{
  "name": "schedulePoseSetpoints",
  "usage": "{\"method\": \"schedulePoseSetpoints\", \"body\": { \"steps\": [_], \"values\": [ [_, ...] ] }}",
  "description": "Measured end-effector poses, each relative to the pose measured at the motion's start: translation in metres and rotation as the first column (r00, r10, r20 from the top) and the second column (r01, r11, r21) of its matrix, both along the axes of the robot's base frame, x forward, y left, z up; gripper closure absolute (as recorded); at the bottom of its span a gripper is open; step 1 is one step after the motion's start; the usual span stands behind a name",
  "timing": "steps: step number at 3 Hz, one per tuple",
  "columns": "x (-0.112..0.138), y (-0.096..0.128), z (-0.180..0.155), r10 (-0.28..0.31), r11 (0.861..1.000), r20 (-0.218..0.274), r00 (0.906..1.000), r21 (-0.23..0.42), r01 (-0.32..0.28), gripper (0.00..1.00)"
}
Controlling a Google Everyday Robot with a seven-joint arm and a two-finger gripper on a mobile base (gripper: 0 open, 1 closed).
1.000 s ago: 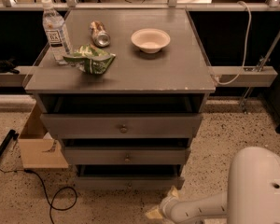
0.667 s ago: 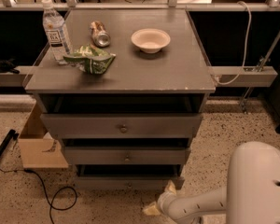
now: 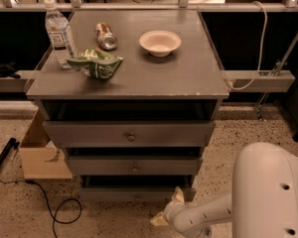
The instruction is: Open bottom drawer
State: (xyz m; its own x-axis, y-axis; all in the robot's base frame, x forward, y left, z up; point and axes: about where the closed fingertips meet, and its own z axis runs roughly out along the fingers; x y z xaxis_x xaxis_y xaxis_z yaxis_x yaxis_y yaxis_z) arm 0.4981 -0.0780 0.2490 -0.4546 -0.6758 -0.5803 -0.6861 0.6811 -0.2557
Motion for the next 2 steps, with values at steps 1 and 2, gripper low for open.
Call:
{"method": "schedulePoseSetpoints", "body": {
  "steps": [1,2],
  "values": [
    [-0.014,0.007,-0.011,0.049,0.992,0.037,0.9981,-0.115,-0.044,0.00],
    [-0.028,0.014,-0.028,0.111,0.962,0.065,0.9917,-0.257,-0.091,0.00]
  ]
}}
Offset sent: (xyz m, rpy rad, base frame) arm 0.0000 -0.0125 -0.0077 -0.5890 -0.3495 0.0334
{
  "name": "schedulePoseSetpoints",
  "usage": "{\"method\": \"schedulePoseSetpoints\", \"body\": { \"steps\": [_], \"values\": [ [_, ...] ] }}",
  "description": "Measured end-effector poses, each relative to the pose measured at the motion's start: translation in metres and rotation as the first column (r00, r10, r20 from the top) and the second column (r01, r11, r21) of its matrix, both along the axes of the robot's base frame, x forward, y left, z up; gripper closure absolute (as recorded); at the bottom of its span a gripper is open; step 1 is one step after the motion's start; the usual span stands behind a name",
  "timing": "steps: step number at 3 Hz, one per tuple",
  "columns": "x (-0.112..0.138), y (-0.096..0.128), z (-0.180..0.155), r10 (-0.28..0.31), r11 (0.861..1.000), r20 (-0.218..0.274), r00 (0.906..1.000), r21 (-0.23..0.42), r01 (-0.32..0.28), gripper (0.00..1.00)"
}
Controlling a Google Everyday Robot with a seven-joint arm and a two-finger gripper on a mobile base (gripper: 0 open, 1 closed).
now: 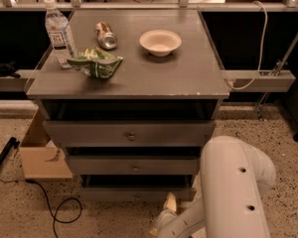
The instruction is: Open bottom drawer
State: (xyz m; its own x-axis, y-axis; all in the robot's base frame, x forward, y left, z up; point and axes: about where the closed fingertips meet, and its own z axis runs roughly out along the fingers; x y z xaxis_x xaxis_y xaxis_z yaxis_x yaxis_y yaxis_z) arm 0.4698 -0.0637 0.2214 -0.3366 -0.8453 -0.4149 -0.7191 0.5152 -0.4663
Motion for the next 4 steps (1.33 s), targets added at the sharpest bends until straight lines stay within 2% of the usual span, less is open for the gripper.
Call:
{"method": "schedulePoseSetpoints", "body": {
  "steps": [1,2,3,4],
  "values": [
    [0.014,-0.010,0.009,-0.019,0.999,0.065,0.9977,-0.042,0.022,0.00],
    [0.014,-0.010,0.009,-0.020,0.999,0.064,0.9977,-0.039,0.023,0.00],
    [0.017,-0.014,0.006,-0.053,0.998,0.021,0.9984,0.030,0.052,0.00],
    [0.034,-0.034,0.004,-0.173,0.965,-0.033,0.9843,0.196,0.176,0.00]
  ]
}}
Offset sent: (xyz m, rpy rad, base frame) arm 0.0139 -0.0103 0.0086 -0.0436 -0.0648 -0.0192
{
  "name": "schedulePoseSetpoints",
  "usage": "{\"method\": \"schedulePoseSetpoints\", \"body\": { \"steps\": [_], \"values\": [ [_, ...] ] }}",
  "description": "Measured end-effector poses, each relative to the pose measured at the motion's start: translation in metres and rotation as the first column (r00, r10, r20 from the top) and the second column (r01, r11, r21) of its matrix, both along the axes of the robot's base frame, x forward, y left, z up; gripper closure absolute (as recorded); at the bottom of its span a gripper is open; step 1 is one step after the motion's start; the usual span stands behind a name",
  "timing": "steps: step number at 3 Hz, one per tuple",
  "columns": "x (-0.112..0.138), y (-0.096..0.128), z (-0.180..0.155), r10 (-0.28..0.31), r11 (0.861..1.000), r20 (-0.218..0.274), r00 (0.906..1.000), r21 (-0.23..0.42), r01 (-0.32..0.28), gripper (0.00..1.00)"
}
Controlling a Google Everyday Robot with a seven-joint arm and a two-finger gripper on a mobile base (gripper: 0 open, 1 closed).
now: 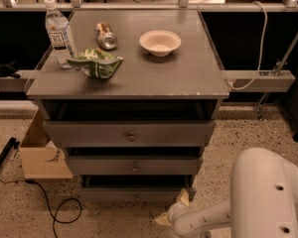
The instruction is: Open bottom drawer
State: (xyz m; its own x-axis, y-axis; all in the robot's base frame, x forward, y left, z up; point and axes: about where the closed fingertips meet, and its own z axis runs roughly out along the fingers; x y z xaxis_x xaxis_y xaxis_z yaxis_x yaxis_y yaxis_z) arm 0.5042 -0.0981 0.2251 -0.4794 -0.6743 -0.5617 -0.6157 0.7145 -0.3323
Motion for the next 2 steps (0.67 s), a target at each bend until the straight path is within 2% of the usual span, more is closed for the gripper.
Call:
{"method": "schedulePoseSetpoints", "body": {
  "steps": [1,2],
  "values": [
    [0.0017,-0.0066,-0.0061,-0.065,0.984,-0.063,0.9959,0.161,0.075,0.00],
    [-0.0047,-0.0035,-0.0139,-0.073,0.961,-0.123,0.9897,0.258,0.103,0.00]
  ]
}}
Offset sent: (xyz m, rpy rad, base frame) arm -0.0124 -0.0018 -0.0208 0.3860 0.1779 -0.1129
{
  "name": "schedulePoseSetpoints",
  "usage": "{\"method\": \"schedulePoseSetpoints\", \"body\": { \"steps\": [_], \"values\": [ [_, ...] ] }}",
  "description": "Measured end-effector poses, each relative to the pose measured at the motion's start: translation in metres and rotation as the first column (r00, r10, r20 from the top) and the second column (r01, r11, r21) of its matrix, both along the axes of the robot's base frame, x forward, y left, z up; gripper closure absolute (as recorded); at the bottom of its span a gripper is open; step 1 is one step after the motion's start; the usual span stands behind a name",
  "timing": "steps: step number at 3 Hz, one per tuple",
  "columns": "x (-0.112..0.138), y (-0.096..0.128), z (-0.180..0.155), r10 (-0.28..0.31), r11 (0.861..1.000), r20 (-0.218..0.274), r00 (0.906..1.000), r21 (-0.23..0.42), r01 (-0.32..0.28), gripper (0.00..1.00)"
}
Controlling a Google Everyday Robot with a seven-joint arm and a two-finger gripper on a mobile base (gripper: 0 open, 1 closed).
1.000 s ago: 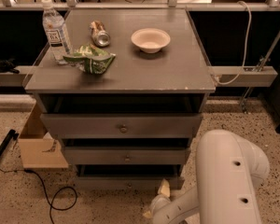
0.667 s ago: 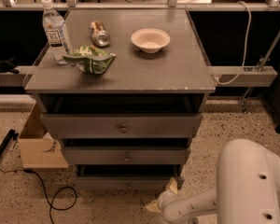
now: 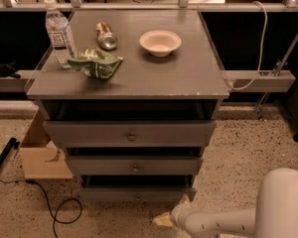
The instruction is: Open bottom drawer
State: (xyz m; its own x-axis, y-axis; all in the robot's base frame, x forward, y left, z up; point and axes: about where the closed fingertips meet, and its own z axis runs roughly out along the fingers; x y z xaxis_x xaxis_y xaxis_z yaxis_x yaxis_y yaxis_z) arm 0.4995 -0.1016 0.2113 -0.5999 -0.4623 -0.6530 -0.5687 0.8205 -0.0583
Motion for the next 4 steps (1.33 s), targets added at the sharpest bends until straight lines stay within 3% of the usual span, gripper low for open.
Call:
{"method": "schedulePoseSetpoints", "body": {
  "steps": [2,3,4],
  "values": [
    [-0.004,0.006,-0.012,-0.008,0.984,-0.075,0.9972,0.179,0.021,0.00],
    [-0.006,0.007,-0.015,0.000,0.982,-0.093,0.9957,0.189,0.017,0.00],
    [-0.006,0.011,-0.026,0.007,0.975,-0.144,0.9895,0.219,0.025,0.00]
  ]
}}
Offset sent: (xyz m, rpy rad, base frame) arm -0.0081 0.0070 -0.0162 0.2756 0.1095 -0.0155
